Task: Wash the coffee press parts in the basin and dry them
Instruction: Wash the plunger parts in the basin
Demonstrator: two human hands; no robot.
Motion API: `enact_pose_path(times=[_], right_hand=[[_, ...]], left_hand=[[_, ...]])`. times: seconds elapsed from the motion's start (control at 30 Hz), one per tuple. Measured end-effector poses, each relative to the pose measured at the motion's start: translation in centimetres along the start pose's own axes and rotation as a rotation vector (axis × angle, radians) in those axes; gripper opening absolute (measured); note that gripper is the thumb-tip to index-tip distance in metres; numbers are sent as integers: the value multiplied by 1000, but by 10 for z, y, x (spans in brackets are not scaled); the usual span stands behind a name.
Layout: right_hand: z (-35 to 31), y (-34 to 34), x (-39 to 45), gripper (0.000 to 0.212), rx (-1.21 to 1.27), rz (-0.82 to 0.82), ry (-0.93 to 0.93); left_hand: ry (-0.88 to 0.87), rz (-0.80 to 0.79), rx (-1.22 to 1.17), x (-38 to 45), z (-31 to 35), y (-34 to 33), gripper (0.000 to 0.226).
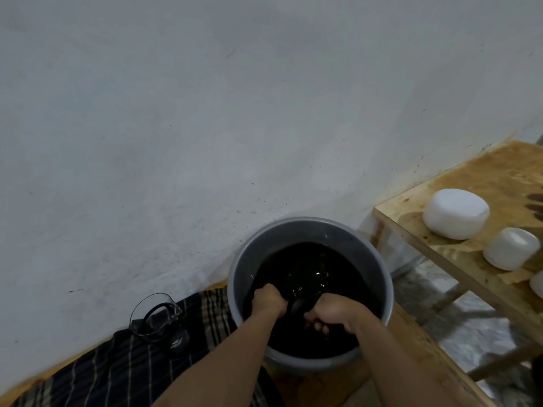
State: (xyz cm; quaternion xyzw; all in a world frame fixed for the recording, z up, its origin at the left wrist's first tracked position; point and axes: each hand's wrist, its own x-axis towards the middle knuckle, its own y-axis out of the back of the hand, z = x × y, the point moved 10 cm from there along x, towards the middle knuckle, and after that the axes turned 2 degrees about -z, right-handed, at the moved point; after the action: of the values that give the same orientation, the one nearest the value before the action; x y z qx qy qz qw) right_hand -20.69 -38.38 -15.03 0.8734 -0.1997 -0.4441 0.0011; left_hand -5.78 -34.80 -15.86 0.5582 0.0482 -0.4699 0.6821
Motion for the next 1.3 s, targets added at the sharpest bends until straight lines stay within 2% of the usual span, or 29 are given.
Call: enact_pose_path(times=[0.07,0.13,0.2,0.27,0.33,0.37,0.43,0.57,0.7,0.83,0.93,1.03,1.07,1.1,1.13,1.2,1.27,1.3], right_hand=[[-9,6,3,19,-248,95,90],[-21,14,2,18,-542,261,162],[-26,17,2,20,-674,368,175],[-22,9,9,23,-562,269,168],[-18,-4,12,26,-441,107,152],[-16,-7,9,24,-396,47,133],[-13,-11,2,19,-297,-32,108],[-17,-6,2,22,-362,15,202],[-24,6,4,20,-453,182,218],[-14,16,5,18,-58,177,110],[-13,14,5,17,33,134,83],[-15,0,6,22,-155,61,102],[-14,-4,7,23,-241,51,109],[-16,-6,8,22,-324,57,115],[-18,-4,7,20,-397,94,125],[-27,9,1,12,-509,260,142],[-35,22,-10,7,-560,424,165],[-36,24,-12,8,-553,449,167]], left_hand=[[27,-28,27,0,-3,-3,33],[22,-50,-18,0,-1,-4,30],[-54,-46,-139,2,8,-5,28],[-146,-13,-221,0,18,-1,30],[-151,22,-177,-1,18,4,26],[-115,20,-148,-1,14,3,27],[-6,-26,-108,2,1,-3,43],[95,-74,-144,-1,-10,-8,49],[159,-229,-513,-7,-5,-20,37],[273,-304,-771,-7,-8,-29,28],[244,-341,-905,-14,3,-28,14],[229,-370,-883,-19,4,-30,17],[222,-342,-863,-16,1,-29,14],[194,-273,-796,-7,-3,-25,24],[156,-193,-657,-2,-5,-19,34],[62,2,-292,-2,-3,1,35],[-36,84,-165,-1,6,8,28],[-87,83,-164,1,10,6,26]])
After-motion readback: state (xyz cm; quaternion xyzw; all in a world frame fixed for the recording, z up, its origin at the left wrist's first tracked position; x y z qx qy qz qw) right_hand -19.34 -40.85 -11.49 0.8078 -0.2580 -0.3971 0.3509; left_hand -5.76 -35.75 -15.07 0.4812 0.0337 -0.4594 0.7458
